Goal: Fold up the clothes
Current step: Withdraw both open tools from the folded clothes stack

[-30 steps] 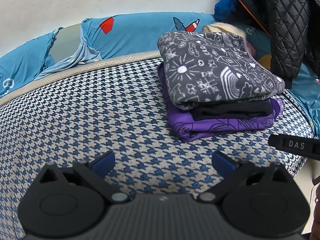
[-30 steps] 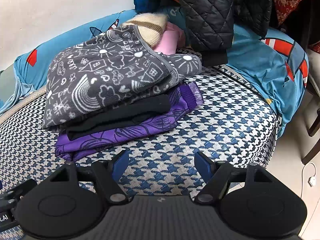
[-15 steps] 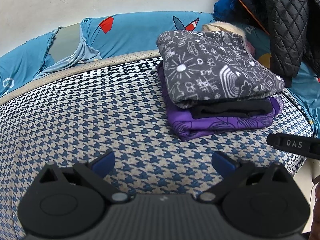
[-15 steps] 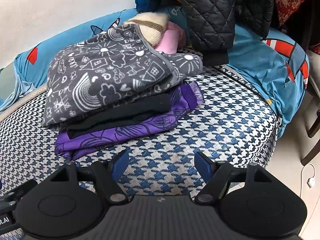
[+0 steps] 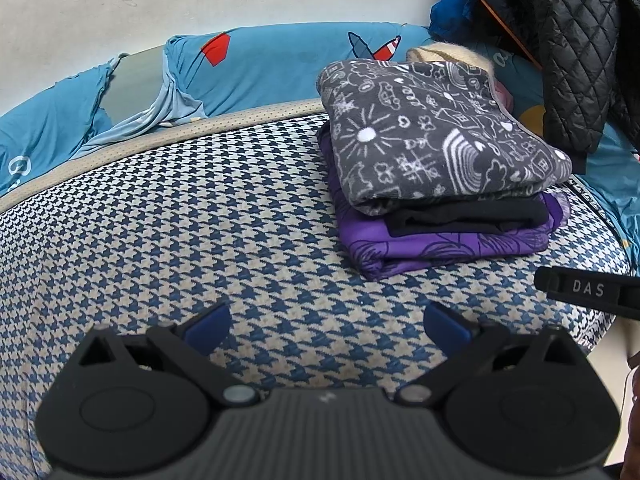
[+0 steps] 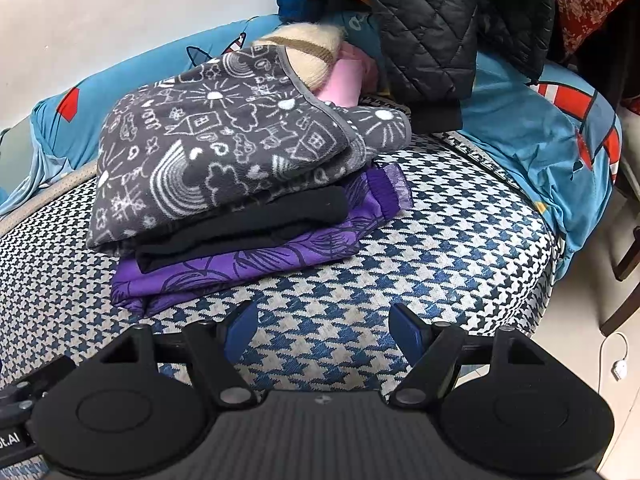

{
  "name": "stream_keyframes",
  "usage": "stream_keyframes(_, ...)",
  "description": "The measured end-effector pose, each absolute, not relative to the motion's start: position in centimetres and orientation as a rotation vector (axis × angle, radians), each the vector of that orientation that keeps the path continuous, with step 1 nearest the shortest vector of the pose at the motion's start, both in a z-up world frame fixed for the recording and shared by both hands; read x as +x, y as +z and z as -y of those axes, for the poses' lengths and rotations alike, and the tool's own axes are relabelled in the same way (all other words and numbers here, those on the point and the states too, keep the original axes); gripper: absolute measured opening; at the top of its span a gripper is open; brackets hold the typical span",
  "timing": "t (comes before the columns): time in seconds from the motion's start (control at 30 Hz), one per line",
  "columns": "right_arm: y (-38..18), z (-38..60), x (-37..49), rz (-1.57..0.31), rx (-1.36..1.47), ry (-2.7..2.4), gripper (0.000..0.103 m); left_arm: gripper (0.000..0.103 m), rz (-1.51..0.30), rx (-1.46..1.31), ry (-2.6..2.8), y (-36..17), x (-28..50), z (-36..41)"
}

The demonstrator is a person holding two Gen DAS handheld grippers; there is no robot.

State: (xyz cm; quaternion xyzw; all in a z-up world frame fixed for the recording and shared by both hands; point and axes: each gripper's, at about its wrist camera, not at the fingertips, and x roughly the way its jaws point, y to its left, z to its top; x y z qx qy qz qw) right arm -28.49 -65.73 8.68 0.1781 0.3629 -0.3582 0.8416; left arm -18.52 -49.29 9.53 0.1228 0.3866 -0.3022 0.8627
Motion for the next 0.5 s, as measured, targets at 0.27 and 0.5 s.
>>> stream_keyframes(0.27,8.77,65.43,-28.29,-0.769,0.364,-0.754,0.072,0.103,-0.809,0.258,-0.633,9.53,-18.52,49.14)
stream_keyframes(0.5,8.84,65.21,-28.15,-0.772,0.354,-0.752,0.072,0.103,-0.810,0.258,-0.633,9.53,-18.51,49.06)
